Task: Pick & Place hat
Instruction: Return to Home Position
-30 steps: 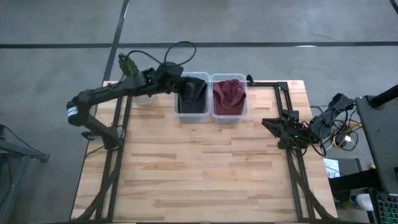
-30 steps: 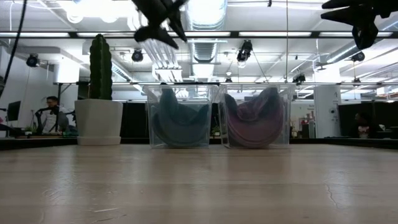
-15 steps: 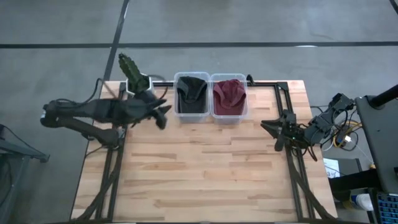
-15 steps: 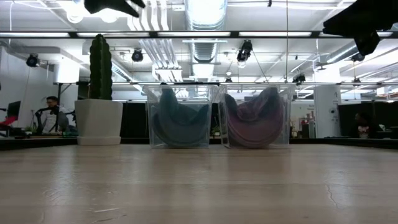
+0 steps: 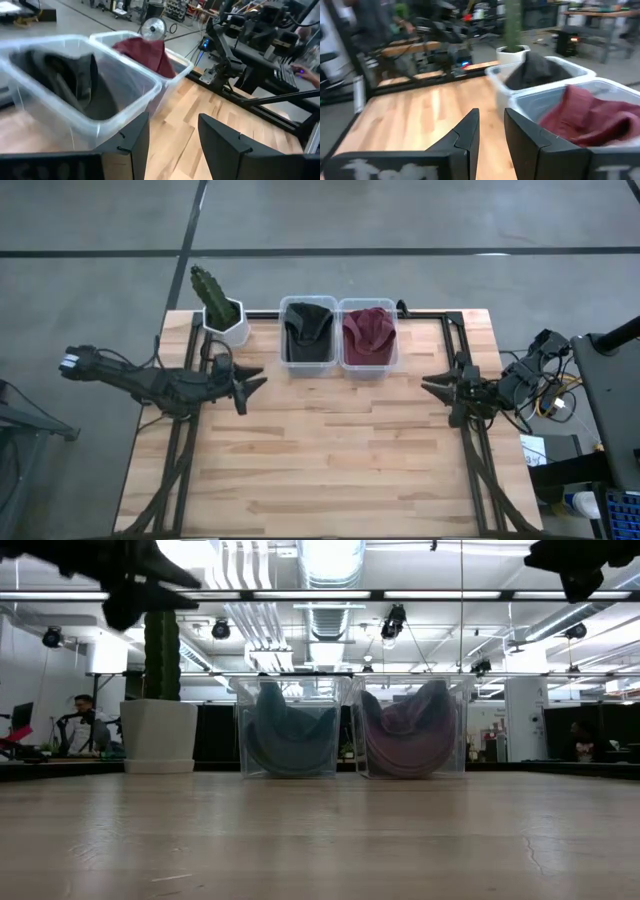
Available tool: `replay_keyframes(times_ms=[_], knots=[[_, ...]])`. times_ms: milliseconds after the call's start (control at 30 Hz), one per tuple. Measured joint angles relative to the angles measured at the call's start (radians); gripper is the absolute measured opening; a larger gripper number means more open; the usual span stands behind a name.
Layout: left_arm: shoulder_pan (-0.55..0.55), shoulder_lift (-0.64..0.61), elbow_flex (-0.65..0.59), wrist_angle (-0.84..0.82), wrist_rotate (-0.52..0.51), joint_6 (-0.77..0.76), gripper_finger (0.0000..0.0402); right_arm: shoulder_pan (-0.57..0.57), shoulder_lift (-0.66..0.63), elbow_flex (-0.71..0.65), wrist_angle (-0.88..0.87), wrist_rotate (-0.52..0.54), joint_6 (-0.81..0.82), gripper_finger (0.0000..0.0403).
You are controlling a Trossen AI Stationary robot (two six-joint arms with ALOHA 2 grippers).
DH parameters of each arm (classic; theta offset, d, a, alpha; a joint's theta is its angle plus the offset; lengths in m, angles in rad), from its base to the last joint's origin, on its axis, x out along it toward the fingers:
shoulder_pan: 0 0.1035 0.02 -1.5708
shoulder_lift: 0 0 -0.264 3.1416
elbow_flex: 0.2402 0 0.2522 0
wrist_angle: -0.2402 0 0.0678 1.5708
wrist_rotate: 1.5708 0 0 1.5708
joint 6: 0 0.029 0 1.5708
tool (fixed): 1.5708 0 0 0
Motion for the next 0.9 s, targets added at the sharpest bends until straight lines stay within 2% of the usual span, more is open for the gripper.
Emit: replay_keyframes(times_ms=[133,233,300,367,467,600,700,767,900], knots=[[-0.003,-0.051,-0.14,0.095,0.0,-0.082,0.016,0.0,-0.012,-0.001,-0.01,-0.104,-0.023,0.008],[-0.003,-0.069,-0.218,0.121,0.005,-0.259,0.016,0.0,-0.039,-0.014,-0.026,-0.134,-0.024,0.0075],[-0.003,-0.076,-0.255,0.132,0.006,-0.302,0.016,0.0,-0.066,-0.021,-0.037,-0.137,-0.024,0.0071],[-0.003,-0.081,-0.285,0.169,0.015,-0.255,0.016,0.0,-0.104,-0.03,-0.044,-0.137,-0.03,0.0069],[-0.003,-0.09,-0.33,0.296,0.088,-0.098,0.016,0.0,-0.178,-0.05,-0.055,-0.138,-0.032,0.0069],[-0.004,-0.108,-0.402,0.556,0.311,0.159,0.016,0.0,-0.286,-0.097,-0.057,-0.141,-0.039,0.0074],[-0.004,-0.122,-0.466,0.717,0.469,0.258,0.016,-0.001,-0.32,-0.14,-0.034,-0.133,-0.039,0.0079],[-0.004,-0.132,-0.513,0.787,0.501,0.267,0.016,0.0,-0.317,-0.162,-0.028,-0.15,-0.029,0.0082],[-0.001,-0.141,-0.516,0.716,0.482,0.245,0.016,0.0,-0.32,-0.222,0.022,-0.165,0.01,0.0085]])
